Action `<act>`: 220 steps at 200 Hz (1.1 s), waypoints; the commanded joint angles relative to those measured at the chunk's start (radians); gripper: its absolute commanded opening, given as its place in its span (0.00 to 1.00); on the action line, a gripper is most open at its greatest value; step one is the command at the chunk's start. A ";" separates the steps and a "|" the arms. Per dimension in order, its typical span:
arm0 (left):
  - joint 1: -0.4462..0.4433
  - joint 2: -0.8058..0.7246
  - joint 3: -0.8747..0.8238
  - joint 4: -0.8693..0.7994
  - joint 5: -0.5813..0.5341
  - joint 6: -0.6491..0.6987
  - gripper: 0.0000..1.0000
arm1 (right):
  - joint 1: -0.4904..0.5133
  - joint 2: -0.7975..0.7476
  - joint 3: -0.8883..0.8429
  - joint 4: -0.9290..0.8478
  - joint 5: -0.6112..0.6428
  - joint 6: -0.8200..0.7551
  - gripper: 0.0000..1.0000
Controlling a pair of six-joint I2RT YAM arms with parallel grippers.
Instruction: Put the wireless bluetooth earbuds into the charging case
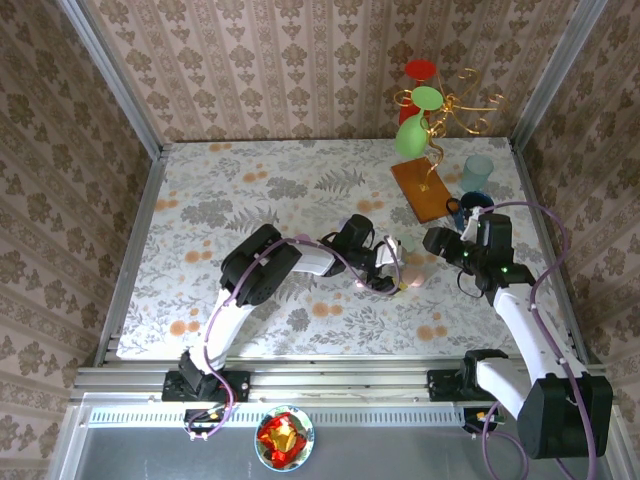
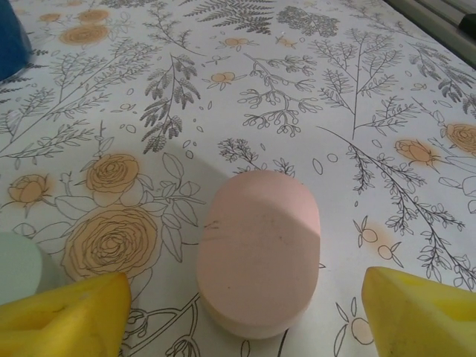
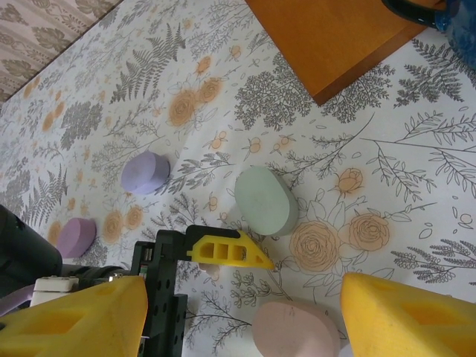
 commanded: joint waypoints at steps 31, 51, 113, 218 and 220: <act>-0.008 0.052 0.067 -0.013 0.051 -0.016 0.66 | -0.018 -0.033 -0.025 -0.023 -0.030 -0.016 0.70; -0.013 0.062 0.082 -0.022 0.068 -0.018 0.59 | -0.023 -0.035 -0.030 -0.023 -0.031 -0.017 0.70; -0.034 0.061 0.092 -0.062 0.055 0.017 0.35 | -0.042 -0.029 -0.052 -0.009 -0.036 0.001 0.70; 0.017 -0.252 -0.136 0.087 0.008 -0.088 0.30 | -0.096 -0.082 -0.049 0.121 -0.325 0.206 0.71; 0.020 -0.263 -0.142 0.086 0.010 -0.089 0.30 | -0.094 -0.083 -0.049 0.128 -0.330 0.213 0.71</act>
